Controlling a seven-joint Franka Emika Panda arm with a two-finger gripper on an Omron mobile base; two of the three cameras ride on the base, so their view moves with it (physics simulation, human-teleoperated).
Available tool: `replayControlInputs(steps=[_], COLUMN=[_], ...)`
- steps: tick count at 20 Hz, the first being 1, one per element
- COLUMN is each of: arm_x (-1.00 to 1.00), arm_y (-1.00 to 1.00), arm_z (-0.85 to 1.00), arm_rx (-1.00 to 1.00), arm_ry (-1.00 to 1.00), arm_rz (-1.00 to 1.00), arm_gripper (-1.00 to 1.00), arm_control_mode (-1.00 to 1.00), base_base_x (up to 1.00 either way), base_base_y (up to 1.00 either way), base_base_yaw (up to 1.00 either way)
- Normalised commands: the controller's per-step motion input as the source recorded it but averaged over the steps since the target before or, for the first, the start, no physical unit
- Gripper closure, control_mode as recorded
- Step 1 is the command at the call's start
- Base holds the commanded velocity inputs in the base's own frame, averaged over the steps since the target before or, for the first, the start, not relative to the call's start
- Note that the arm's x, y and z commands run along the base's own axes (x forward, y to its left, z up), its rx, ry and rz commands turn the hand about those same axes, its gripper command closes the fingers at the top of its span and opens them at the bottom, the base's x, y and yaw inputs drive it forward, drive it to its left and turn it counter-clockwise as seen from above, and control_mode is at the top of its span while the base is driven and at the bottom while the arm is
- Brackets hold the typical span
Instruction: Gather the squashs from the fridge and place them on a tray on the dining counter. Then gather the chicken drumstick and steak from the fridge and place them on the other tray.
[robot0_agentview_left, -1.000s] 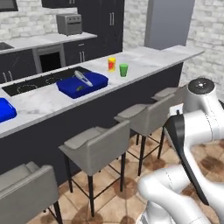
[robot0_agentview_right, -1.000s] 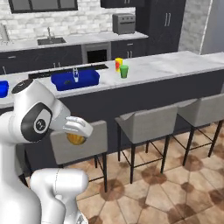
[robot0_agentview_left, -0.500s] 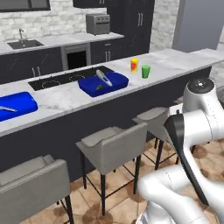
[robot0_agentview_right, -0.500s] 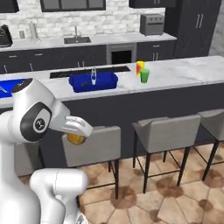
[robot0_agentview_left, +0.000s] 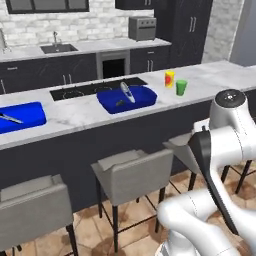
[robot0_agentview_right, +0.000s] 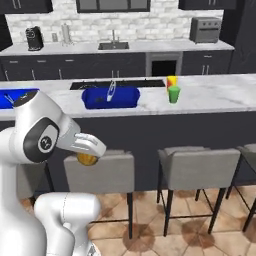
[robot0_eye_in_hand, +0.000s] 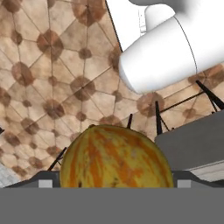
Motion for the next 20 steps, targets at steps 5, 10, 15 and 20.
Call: replayControlInputs(steps=[5, 10, 15, 20], arm_x=[0.00, 0.00, 0.00, 0.00], arm_y=[0.00, 0.00, 0.00, 0.00], arm_z=[0.00, 0.00, 0.00, 0.00], arm_rx=[0.00, 0.00, 0.00, 0.00], arm_ry=[0.00, 0.00, 0.00, 0.00], arm_rz=[0.00, 0.00, 0.00, 0.00], arm_gripper=[1.00, 1.00, 1.00, 1.00], arm_control_mode=[1.00, 1.00, 1.00, 1.00], base_base_x=[0.53, 0.53, 0.47, 0.60], base_base_y=[-0.40, -0.42, -0.46, -0.27], base_base_yaw=[0.33, 0.34, 0.32, 0.25])
